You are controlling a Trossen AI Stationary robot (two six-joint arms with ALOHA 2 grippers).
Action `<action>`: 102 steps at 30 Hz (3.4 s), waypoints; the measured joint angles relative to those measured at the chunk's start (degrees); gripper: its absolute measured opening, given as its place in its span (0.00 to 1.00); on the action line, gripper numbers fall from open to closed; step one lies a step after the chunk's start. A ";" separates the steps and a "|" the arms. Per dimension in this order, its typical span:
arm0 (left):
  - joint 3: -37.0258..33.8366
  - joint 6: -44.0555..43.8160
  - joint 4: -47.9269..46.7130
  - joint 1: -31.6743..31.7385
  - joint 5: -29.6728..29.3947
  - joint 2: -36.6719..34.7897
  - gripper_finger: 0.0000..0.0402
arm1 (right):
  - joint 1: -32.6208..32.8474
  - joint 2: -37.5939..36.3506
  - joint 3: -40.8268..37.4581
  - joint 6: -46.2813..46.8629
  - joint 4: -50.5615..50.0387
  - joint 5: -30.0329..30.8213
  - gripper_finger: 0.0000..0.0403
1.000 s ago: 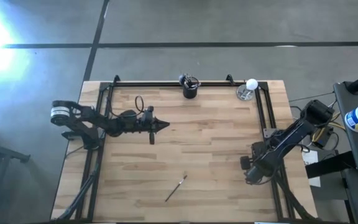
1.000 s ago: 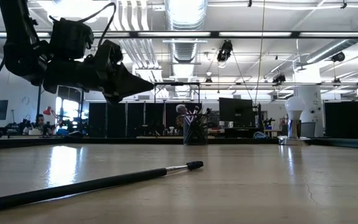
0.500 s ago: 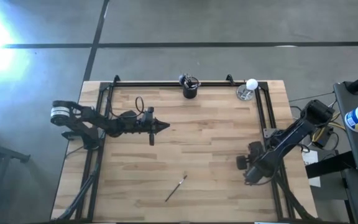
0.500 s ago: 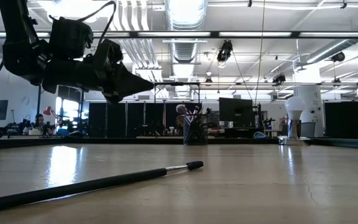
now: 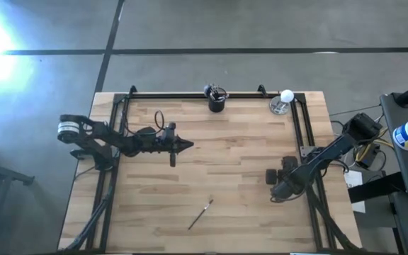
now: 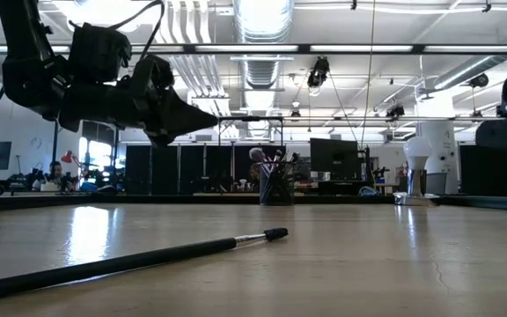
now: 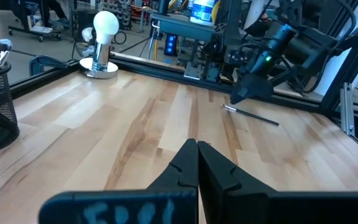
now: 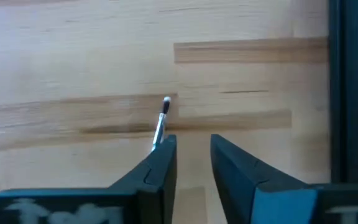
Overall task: Put items in baskets/containers
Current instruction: Put the black eyeshadow brush into the black pen holder
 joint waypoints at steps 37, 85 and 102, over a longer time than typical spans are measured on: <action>2.22 -3.26 -5.54 0.09 0.18 0.04 0.00 | -3.48 -0.89 -4.37 -7.77 12.47 11.28 0.03; 25.85 -4.48 -13.02 -5.12 6.24 0.02 0.31 | -33.30 1.87 1.02 -125.38 114.89 -1.70 0.03; 28.79 -1.07 -12.96 -4.89 10.18 0.21 0.03 | -33.27 1.77 2.06 -126.45 114.88 -1.90 0.03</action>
